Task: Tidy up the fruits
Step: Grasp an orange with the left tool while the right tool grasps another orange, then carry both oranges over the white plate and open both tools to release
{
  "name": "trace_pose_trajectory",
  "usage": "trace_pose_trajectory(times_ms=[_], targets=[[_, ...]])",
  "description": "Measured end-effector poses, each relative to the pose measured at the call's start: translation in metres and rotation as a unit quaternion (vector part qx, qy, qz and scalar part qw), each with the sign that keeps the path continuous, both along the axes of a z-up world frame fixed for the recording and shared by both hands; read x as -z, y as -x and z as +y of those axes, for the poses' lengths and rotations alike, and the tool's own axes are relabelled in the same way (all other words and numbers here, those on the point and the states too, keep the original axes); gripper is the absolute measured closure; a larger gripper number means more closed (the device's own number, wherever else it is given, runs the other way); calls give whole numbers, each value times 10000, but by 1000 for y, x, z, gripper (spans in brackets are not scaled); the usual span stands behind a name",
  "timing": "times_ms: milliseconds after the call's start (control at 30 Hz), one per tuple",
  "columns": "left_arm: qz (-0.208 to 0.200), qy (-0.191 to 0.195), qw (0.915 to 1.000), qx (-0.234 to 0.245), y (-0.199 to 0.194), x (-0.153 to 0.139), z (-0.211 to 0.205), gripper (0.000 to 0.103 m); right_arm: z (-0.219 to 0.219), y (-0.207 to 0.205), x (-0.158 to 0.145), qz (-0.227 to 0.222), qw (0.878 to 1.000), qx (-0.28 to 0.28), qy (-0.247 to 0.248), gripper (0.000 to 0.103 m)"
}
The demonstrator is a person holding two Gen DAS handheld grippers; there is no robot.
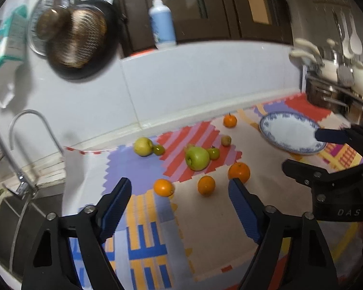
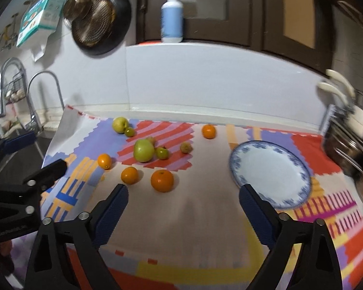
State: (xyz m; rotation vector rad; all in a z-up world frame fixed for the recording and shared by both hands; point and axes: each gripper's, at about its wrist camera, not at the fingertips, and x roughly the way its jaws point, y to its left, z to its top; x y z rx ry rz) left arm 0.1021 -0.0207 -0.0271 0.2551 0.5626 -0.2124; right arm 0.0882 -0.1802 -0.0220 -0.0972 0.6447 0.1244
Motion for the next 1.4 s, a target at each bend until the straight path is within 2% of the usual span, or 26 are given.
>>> trace_pose_trajectory(times_ms=[267,400,600,900,1000,1100,1400], targets=[[604,-59,9976,326,-44,37,-12,37,5,-54,36,594,9971,-462,-86,28],[741,-105,9955,584,-58,51,-16,42,8,-74,52,805,9945,-654,-117,35],[1006,-214,9896,1003,-76,69,-22,56,16,-93,68,1023,9904,-925,-22,43],[1517,-46,9814,1178,-96,91,-25,65,19,-108,81,1217,9870,-1048,-71,52],[1586,13,9800,1198,-99,93,-27,72,19,-112,84,1272,9860,-1070,-133,54],[1563,39,9805,1190,-100,93,-27,72,20,-113,86,1306,9848,-1126,-215,59],[1405,152,9842,1062,-90,80,-22,72,17,-105,79,1158,9879,-975,-347,60]])
